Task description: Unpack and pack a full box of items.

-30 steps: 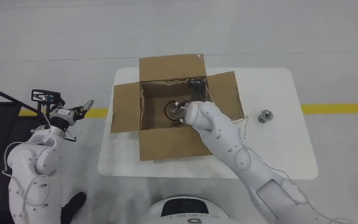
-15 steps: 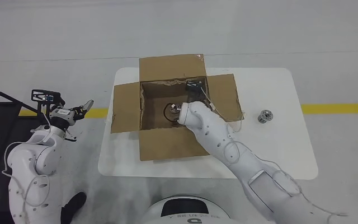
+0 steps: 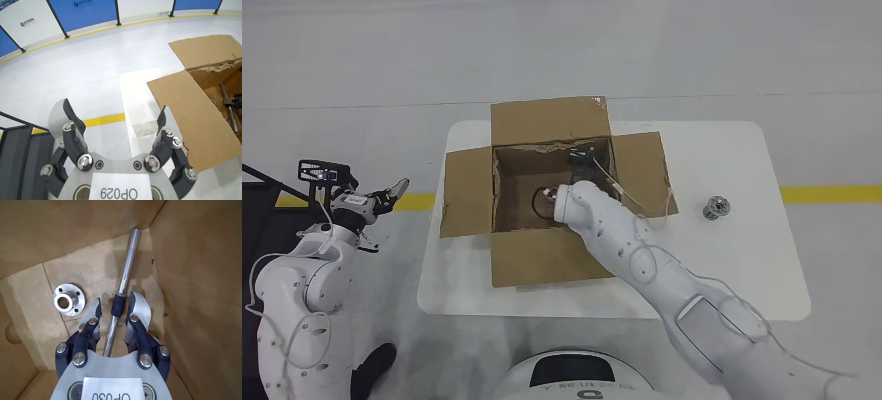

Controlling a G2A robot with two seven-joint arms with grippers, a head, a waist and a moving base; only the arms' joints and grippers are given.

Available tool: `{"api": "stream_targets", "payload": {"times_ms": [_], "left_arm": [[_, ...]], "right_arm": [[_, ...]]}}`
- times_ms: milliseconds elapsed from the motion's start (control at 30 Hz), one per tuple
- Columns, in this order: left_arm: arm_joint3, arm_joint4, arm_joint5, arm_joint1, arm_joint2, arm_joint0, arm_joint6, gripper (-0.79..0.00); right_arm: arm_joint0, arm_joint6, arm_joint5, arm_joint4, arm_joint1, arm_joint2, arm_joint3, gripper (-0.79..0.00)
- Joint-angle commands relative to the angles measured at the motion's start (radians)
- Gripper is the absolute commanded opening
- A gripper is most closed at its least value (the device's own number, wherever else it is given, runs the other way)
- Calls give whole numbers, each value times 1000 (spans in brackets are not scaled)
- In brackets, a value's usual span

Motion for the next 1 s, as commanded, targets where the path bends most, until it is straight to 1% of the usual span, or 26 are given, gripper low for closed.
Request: {"api": "stream_targets", "payload": {"times_ms": [0, 33, 167, 300, 333, 367, 400, 500, 600, 667, 767, 833, 967], "left_arm": [[0, 0, 0, 0, 0, 0, 0, 0], [0, 0, 0, 0, 0, 0, 0, 0], [0, 0, 0, 0, 0, 0, 0, 0], [0, 0, 0, 0, 0, 0, 0, 0], [0, 0, 0, 0, 0, 0, 0, 0], [0, 0, 0, 0, 0, 0, 0, 0], [0, 0, 0, 0, 0, 0, 0, 0], [0, 0, 0, 0, 0, 0, 0, 0], [0, 0, 0, 0, 0, 0, 0, 0], [0, 0, 0, 0, 0, 0, 0, 0], [0, 0, 0, 0, 0, 0, 0, 0], [0, 0, 0, 0, 0, 0, 0, 0], [0, 0, 0, 0, 0, 0, 0, 0]], "right_arm": [[8, 0, -4, 2, -7, -4, 21, -505], [12, -1, -4, 3, -11, -7, 32, -520], [28, -6, -5, 5, -29, -21, 74, -533], [45, -15, 5, 5, -46, -29, 117, -597], [49, -17, 4, 7, -50, -31, 126, -600], [52, -13, -5, 9, -53, -33, 136, -717], [56, -13, -10, 9, -56, -33, 146, -785], [64, -14, -25, 7, -60, -29, 159, -785], [67, -14, -45, 7, -55, -7, 147, -785], [59, -22, -55, 7, -46, 18, 120, -785], [28, -34, -68, 1, -24, 68, 44, -785], [-9, -27, -87, -8, -3, 110, -37, -785], [-122, 32, -152, -53, 48, 205, -254, -785]]}}
